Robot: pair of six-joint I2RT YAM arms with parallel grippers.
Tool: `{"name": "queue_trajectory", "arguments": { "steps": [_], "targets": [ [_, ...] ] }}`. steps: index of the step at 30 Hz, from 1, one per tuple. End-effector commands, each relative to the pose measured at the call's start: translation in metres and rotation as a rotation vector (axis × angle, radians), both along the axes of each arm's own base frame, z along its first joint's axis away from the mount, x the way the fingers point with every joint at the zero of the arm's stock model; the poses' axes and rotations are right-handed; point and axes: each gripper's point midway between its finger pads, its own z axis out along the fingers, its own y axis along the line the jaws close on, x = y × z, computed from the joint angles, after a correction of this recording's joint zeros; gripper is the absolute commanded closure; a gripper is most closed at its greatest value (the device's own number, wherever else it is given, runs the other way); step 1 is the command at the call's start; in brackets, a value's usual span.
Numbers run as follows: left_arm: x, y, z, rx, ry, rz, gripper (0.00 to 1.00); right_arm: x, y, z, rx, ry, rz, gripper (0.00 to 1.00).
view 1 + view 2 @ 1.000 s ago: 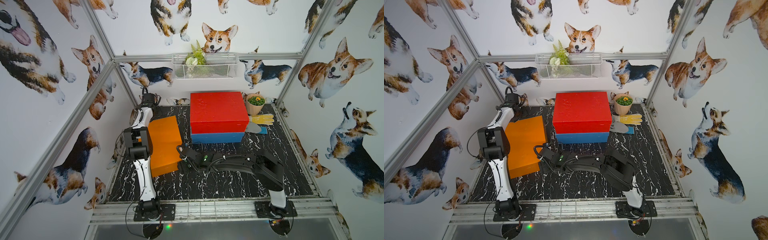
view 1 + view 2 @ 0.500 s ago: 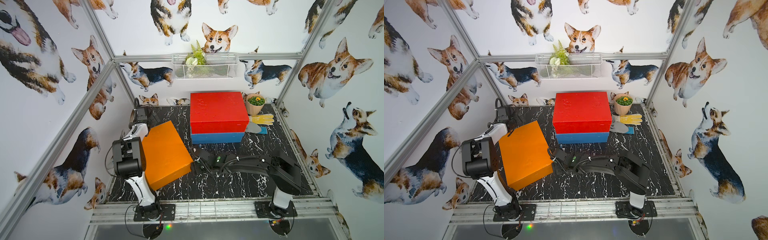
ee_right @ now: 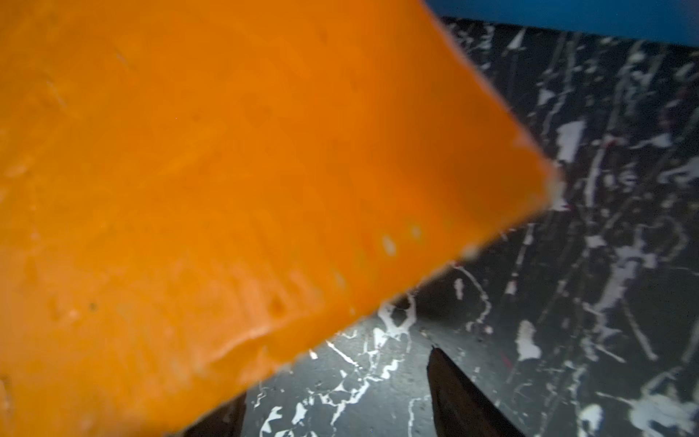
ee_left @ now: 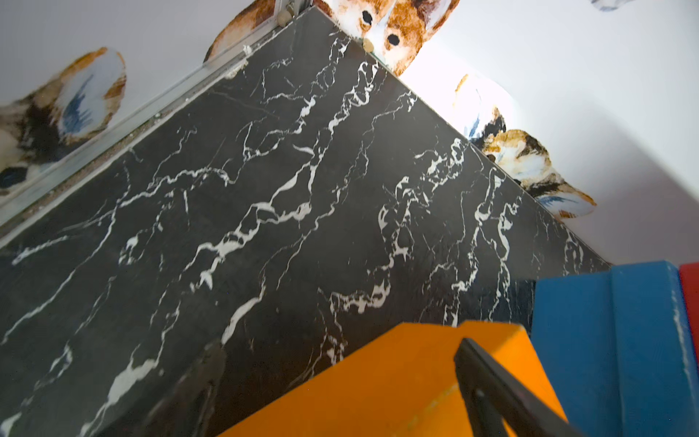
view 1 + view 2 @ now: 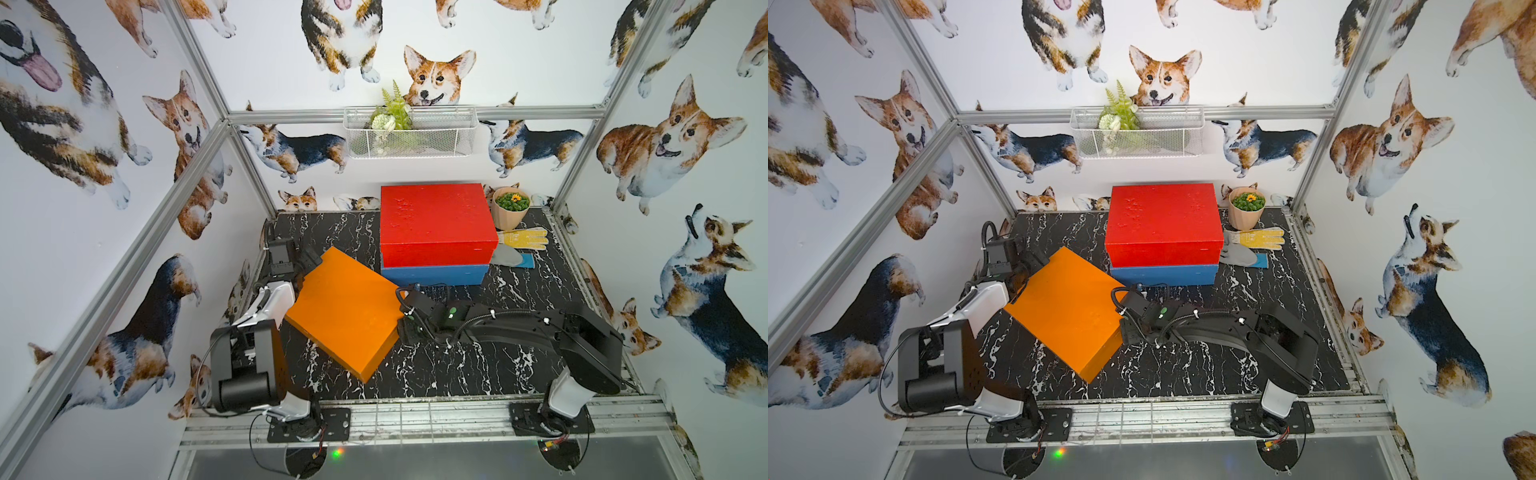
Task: Stack the shoeboxes
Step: Move the shoebox to the center of the board.
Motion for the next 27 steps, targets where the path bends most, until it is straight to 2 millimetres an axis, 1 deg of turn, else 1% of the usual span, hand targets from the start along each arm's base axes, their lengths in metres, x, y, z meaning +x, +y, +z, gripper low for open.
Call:
{"name": "queue_trajectory", "arguments": {
  "steps": [1, 4, 7, 9, 10, 15, 21, 24, 27],
  "targets": [
    [-0.074, -0.037, -0.052, -0.215, 0.286, 0.025, 0.03, 0.009, 0.009, 0.015, 0.100, -0.032, -0.030, 0.24],
    [-0.088, -0.049, -0.045, -0.214, 0.282, 0.001, 0.03, 0.011, -0.008, 0.013, 0.109, -0.018, -0.063, 0.24],
    [-0.099, -0.063, -0.038, -0.195, 0.274, -0.033, 0.03, 0.012, -0.025, 0.017, 0.118, -0.032, -0.092, 0.24],
    [-0.104, -0.072, -0.037, -0.202, 0.264, -0.056, 0.02, 0.011, -0.037, 0.018, 0.119, -0.037, -0.108, 0.23],
    [-0.106, -0.078, -0.038, -0.212, 0.263, -0.070, 0.02, 0.013, -0.049, 0.017, 0.123, -0.030, -0.131, 0.23],
    [-0.120, -0.099, -0.041, -0.215, 0.273, -0.120, 0.02, 0.015, -0.088, 0.022, 0.156, -0.032, -0.203, 0.23],
    [-0.138, -0.132, -0.039, -0.238, 0.254, -0.190, 0.02, 0.017, -0.136, 0.020, 0.177, -0.003, -0.295, 0.21],
    [-0.144, -0.145, -0.036, -0.235, 0.236, -0.218, 0.02, 0.017, -0.156, 0.025, 0.205, -0.001, -0.328, 0.21],
    [-0.148, -0.163, -0.030, -0.252, 0.212, -0.265, 0.02, 0.016, -0.178, 0.028, 0.271, 0.029, -0.376, 0.20]
  ]
}}
